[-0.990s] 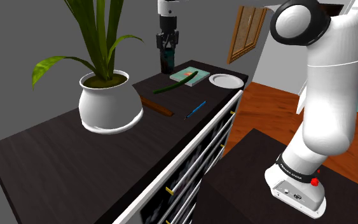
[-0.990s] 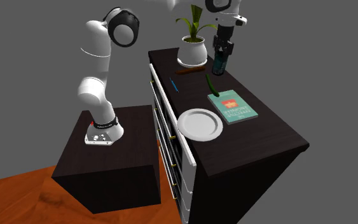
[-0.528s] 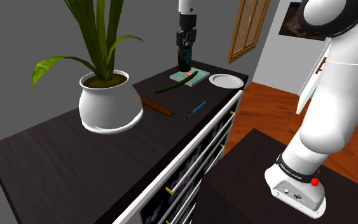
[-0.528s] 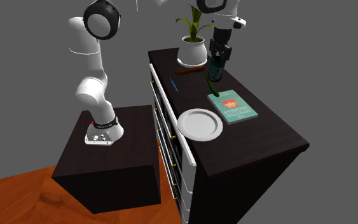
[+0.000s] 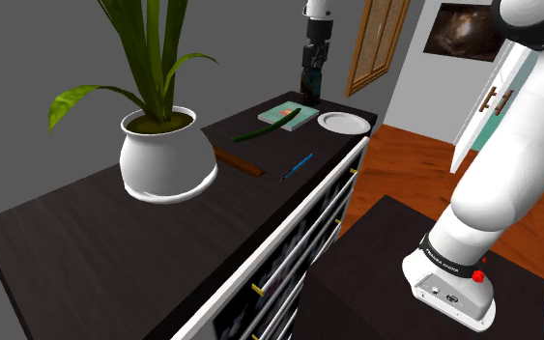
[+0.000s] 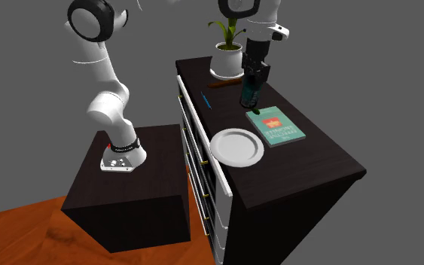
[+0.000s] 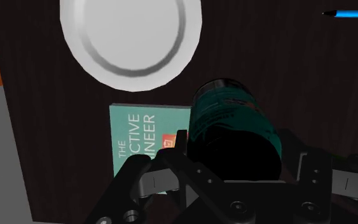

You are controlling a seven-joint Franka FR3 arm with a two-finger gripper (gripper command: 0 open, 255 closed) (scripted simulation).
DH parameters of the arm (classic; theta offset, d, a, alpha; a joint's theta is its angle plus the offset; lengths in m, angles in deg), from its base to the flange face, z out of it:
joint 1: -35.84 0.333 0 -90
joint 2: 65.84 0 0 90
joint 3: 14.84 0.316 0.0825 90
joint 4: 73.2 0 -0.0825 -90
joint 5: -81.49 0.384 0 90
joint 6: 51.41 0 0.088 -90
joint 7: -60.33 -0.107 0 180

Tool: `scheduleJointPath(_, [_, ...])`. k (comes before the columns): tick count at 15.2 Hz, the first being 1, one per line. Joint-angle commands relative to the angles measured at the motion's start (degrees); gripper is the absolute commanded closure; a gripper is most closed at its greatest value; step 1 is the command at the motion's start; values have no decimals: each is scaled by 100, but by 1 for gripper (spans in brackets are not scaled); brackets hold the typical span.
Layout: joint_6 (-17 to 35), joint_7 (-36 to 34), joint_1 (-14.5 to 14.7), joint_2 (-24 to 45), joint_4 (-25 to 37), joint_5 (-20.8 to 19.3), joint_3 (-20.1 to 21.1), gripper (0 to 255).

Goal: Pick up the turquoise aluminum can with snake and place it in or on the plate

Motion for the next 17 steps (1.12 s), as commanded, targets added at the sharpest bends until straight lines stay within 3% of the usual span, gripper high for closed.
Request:
scheduleJointPath(1, [-16,255,-127,-181,-164,-2,-120,255])
scheduleJointPath(11, [-88,1535,-741,-738,-642,-91,-798,255])
scheduleJointPath(17, [296,1604,-775,-794,-1082,-105,-843,255])
